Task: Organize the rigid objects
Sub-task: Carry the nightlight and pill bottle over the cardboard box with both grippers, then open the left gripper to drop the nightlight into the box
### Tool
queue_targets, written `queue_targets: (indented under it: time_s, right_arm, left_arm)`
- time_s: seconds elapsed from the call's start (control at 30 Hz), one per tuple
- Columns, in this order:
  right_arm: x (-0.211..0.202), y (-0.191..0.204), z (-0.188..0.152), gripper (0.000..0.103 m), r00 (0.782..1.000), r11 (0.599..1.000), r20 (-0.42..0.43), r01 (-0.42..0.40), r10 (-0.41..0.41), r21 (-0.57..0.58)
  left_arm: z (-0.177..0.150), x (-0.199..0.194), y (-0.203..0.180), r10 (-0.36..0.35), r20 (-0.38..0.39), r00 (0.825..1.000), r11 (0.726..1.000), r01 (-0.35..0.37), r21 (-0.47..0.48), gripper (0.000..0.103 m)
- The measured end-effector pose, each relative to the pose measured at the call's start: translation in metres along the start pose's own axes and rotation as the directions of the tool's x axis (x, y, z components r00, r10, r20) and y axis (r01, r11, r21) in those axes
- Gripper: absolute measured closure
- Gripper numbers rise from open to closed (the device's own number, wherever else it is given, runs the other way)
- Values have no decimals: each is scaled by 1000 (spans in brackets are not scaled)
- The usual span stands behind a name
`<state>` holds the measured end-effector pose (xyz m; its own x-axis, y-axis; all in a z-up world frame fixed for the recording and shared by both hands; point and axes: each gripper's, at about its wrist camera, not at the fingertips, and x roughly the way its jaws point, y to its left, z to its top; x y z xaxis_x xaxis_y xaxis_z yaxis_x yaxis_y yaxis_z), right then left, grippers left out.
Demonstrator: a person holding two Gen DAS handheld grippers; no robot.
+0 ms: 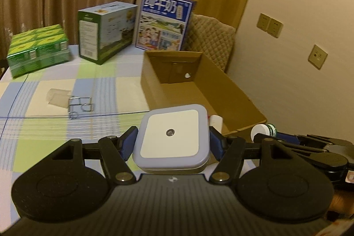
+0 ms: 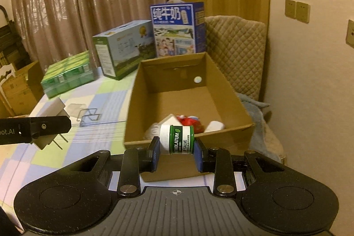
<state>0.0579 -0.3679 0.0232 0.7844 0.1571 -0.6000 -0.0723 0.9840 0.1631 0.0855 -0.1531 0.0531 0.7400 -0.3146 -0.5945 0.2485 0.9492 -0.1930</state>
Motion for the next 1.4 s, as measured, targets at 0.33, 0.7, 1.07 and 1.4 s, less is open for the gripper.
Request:
queue_targets:
  time_s: [0.33,0.7,1.07,1.4]
  right_arm:
    - [6,-23,10,75,1000,1000,0,19,-19,-1]
    - [45,-44,51,75,999,998,-23,-28,27,-50]
    - [131,-63,101,75,995,994,-83,-64,56,-87]
    - [187,-73,117,75,989,994,-130,-79,68,-79]
  left_arm:
    - [14,22,-30,-39,-13,999,998,39,49,40]
    - [45,76,-33,-62,-54,997,997,64,41,40]
    - [93,153,-27,-55,-73,996,998,57,29,40]
    - [101,207,-21,-26,-122,992,998,32,53,40]
